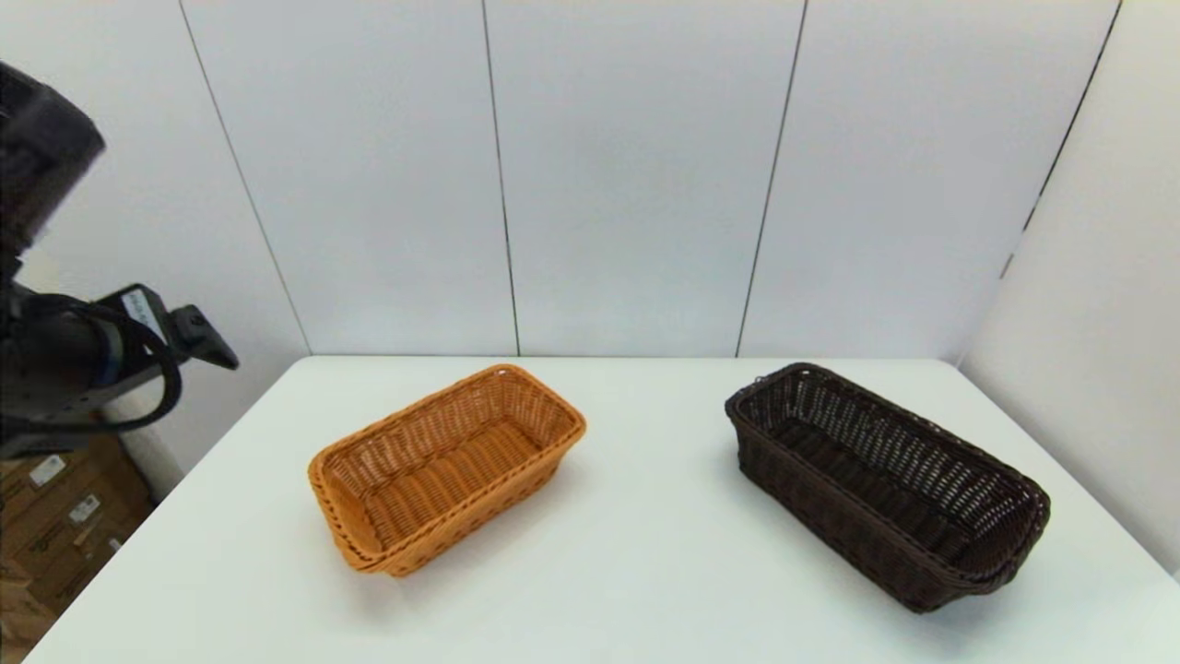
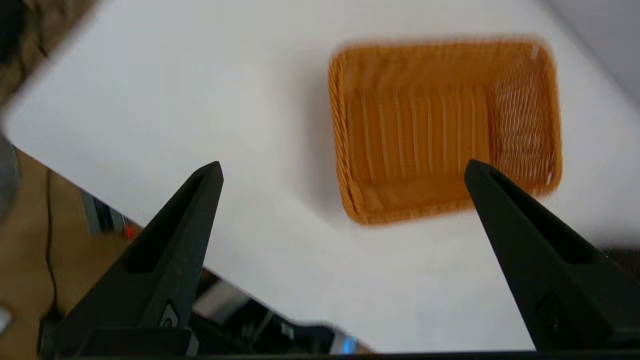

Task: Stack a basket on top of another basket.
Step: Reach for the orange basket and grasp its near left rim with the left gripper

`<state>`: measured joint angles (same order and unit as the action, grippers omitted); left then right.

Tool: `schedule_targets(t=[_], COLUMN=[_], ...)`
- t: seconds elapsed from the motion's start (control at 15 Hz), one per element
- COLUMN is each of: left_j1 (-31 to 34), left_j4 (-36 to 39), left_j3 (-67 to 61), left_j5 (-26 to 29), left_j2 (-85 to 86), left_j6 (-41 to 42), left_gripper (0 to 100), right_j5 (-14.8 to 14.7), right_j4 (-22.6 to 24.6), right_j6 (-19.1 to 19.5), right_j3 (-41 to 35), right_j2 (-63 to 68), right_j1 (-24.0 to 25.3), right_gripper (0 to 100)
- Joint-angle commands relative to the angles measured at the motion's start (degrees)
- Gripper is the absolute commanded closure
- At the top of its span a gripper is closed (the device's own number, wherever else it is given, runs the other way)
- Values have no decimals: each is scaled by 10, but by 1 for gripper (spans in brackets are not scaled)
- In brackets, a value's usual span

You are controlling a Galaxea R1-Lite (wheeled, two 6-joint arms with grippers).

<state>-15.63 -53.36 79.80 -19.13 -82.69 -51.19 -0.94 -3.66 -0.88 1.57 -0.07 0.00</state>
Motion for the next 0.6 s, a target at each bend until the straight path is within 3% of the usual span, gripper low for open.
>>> schedule_targets(t=[0.07,0.4,0.6], left_j1=[13,64,91], left_j4=[-3,-2,20], left_j3=[-51,-64,-63], left_j5=[110,240,251], left_j2=[-75,-161,-217], left_j6=[-24,16,23], left_gripper=[0,0,0], right_j5=[0,0,0], right_j4=[0,0,0], right_j6=[0,0,0], right_j3=[0,0,0], right_j2=[1,1,1], right_j1=[0,0,0], right_gripper=[0,0,0])
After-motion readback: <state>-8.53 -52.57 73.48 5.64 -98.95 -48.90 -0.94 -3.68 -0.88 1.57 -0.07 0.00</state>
